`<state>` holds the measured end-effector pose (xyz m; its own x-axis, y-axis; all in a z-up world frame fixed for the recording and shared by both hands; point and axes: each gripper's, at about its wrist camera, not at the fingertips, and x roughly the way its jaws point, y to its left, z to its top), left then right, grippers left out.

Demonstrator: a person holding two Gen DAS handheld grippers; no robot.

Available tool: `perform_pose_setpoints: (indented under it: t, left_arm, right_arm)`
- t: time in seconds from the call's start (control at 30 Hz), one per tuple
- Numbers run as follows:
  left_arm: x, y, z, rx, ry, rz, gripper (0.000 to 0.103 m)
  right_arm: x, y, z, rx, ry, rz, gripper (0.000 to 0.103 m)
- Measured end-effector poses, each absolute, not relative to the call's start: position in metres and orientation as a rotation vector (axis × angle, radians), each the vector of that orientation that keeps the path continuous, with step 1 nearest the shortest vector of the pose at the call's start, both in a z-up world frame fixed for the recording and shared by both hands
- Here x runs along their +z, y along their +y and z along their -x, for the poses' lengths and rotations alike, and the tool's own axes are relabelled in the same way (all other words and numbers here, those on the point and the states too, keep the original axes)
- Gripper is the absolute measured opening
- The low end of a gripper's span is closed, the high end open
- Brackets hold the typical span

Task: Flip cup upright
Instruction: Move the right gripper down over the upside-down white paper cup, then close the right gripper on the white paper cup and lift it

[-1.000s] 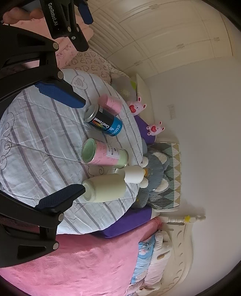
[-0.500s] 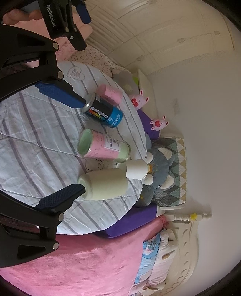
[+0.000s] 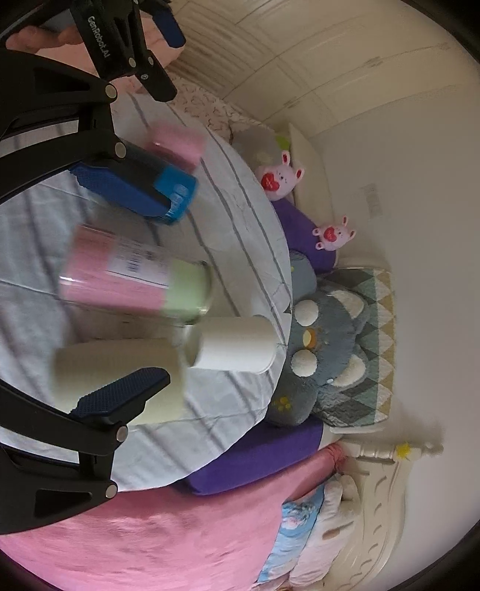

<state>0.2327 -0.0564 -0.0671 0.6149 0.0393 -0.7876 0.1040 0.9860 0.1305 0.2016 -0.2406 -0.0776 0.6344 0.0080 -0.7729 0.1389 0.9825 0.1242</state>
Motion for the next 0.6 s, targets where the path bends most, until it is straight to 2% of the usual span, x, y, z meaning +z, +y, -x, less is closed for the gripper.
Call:
perform_pose_setpoints:
  t: [0.33,0.6]
  left_arm:
    - [-0.089,-0.079,-0.310,-0.015,0.971,-0.153,0.103]
    - [-0.097,-0.087,-0.332,-0.049,0.994,-0.113,0.103]
  right_arm:
    - [-0.119,-0.274,-0.300,-0.159,1.103,-0.173,0.085]
    - [-0.145,-0.296,-0.332,-0.187,1.236,-0.184,0.085]
